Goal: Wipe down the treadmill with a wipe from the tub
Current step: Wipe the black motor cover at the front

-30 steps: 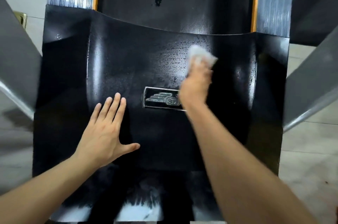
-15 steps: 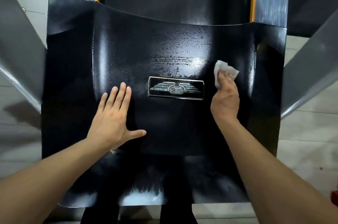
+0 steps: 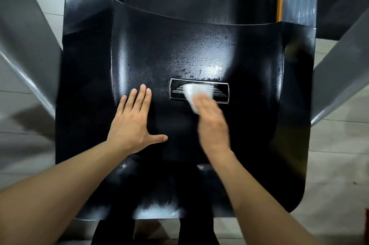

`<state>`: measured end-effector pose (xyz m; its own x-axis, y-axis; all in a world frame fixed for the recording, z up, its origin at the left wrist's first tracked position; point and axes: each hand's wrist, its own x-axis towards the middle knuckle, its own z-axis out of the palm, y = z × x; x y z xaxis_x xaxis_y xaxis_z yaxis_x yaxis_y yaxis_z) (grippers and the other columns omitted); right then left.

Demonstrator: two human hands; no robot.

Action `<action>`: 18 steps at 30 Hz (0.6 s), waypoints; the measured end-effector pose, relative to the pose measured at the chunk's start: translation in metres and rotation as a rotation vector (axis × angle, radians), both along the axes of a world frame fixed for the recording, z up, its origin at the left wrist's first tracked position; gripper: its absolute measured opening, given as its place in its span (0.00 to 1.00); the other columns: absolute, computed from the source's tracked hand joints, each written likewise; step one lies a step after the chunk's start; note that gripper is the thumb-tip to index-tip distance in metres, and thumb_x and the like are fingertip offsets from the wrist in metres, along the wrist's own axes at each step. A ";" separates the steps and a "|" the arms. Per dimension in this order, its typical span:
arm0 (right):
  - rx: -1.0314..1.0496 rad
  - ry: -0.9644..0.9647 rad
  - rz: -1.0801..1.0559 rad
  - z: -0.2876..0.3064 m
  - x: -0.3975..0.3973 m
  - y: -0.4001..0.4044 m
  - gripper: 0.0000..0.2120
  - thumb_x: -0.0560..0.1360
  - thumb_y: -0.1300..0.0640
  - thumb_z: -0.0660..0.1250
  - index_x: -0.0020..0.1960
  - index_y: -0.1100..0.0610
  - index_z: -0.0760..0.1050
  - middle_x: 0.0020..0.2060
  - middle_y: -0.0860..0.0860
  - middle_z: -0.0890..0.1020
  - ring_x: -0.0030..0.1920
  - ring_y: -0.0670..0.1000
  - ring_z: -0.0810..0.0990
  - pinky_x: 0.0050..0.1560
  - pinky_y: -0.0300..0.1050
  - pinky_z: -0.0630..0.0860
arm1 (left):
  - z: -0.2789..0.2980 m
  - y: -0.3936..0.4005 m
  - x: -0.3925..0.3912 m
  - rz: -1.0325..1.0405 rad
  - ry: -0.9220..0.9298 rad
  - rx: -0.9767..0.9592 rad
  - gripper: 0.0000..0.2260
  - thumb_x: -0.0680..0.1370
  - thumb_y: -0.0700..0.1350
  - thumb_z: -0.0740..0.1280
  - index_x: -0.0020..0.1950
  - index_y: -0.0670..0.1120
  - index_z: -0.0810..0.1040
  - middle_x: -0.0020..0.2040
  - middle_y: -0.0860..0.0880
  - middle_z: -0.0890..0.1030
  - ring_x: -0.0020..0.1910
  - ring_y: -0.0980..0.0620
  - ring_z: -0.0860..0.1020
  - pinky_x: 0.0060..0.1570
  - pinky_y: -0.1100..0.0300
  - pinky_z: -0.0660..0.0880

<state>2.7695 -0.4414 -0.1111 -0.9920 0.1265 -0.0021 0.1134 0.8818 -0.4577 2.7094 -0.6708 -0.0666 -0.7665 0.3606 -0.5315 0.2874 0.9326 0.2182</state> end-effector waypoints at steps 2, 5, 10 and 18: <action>0.098 -0.032 -0.264 0.004 0.037 0.054 0.27 0.76 0.68 0.54 0.74 0.61 0.71 0.71 0.57 0.74 0.72 0.57 0.72 0.74 0.58 0.67 | 0.000 0.000 0.000 -0.001 -0.002 -0.003 0.63 0.66 0.80 0.62 0.81 0.46 0.30 0.81 0.49 0.31 0.81 0.47 0.33 0.80 0.48 0.36; 0.074 -0.064 -0.575 0.008 0.052 0.085 0.28 0.77 0.71 0.52 0.76 0.61 0.67 0.74 0.59 0.71 0.75 0.59 0.67 0.75 0.60 0.64 | 0.000 0.001 0.001 -0.001 -0.010 0.002 0.63 0.66 0.79 0.63 0.81 0.46 0.30 0.81 0.49 0.30 0.81 0.47 0.33 0.80 0.48 0.36; -0.156 -0.005 -0.480 -0.015 -0.018 0.007 0.23 0.78 0.66 0.53 0.69 0.64 0.76 0.68 0.63 0.77 0.70 0.63 0.74 0.76 0.56 0.62 | 0.002 -0.002 0.000 0.006 -0.007 0.003 0.63 0.66 0.79 0.64 0.82 0.46 0.32 0.82 0.49 0.32 0.81 0.48 0.34 0.80 0.48 0.37; -0.060 -0.029 0.376 -0.005 -0.012 -0.093 0.26 0.78 0.67 0.55 0.75 0.59 0.70 0.74 0.54 0.72 0.75 0.54 0.69 0.78 0.51 0.60 | 0.014 -0.041 -0.007 -0.073 0.008 0.043 0.60 0.67 0.71 0.73 0.83 0.42 0.43 0.83 0.44 0.39 0.82 0.47 0.39 0.81 0.52 0.43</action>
<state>2.7571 -0.5342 -0.1165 -0.9685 -0.2476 -0.0270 -0.1994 0.8359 -0.5114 2.7023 -0.7116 -0.0522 -0.7415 0.4379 -0.5084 0.3559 0.8990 0.2553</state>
